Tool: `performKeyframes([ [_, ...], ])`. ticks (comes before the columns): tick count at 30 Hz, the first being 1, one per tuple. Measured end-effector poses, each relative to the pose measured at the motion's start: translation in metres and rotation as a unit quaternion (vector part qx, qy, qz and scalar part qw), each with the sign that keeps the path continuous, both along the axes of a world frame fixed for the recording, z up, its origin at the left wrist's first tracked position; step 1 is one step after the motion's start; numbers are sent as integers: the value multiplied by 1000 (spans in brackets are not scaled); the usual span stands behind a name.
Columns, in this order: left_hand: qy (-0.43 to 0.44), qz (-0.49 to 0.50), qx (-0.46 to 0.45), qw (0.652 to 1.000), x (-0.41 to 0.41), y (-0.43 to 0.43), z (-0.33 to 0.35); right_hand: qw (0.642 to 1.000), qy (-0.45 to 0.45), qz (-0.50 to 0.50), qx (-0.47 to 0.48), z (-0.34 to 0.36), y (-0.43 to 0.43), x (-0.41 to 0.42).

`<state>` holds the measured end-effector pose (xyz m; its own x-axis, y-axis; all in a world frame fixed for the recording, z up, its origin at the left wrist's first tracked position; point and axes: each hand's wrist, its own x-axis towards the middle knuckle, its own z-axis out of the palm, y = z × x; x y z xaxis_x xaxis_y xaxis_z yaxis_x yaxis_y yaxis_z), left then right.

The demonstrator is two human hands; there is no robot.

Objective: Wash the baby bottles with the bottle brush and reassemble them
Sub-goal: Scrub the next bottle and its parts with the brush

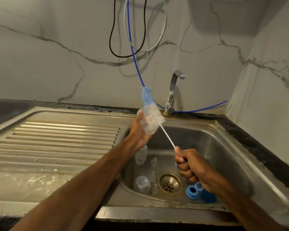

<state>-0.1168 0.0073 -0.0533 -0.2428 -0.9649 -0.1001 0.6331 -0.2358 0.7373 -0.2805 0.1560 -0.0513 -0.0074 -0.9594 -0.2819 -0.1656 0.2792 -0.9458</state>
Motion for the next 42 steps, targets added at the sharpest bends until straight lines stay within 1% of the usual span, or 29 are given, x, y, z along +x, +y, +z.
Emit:
performKeyframes([
  [2,-25,-6,-14,1000,-10,4,2,999,-27,-23,-13,2,-8,1],
  [3,-19,0,-14,1000,-12,2,3,999,-31,-26,-12,1,-8,0],
  [5,11,26,6,1000,-5,-4,2,1000,-15,-10,12,-4,1,-4],
  [7,20,43,32,998,8,-15,-4,999,9,6,33,-7,11,-6],
  [11,-27,20,9,999,-5,-3,-7,1000,-15,-6,-7,1,0,1],
  [13,-38,3,16,999,-17,5,-7,1000,-17,-12,-15,3,-4,5],
  [18,26,31,44,998,-3,-6,-4,999,19,21,16,-1,15,4],
  [21,11,-1,11,1000,-4,0,-1,1000,16,-1,-23,1,4,5],
  [24,-15,-6,-3,1000,-10,6,4,999,11,-12,-47,2,-2,4],
  [29,53,14,7,998,8,-3,7,1000,25,4,-15,-4,14,0],
  [34,-10,-7,-7,1000,-4,6,10,1000,5,-16,-26,0,-3,7],
  [37,-3,7,-31,999,4,-4,8,1000,7,3,14,-4,9,4],
  [39,-21,23,-6,999,14,-13,3,999,24,14,35,-5,15,3],
  [40,-34,37,7,999,16,-13,1,999,29,12,33,-4,14,4],
  [42,-65,33,12,997,11,-7,1,1000,19,-6,9,-2,3,6],
])
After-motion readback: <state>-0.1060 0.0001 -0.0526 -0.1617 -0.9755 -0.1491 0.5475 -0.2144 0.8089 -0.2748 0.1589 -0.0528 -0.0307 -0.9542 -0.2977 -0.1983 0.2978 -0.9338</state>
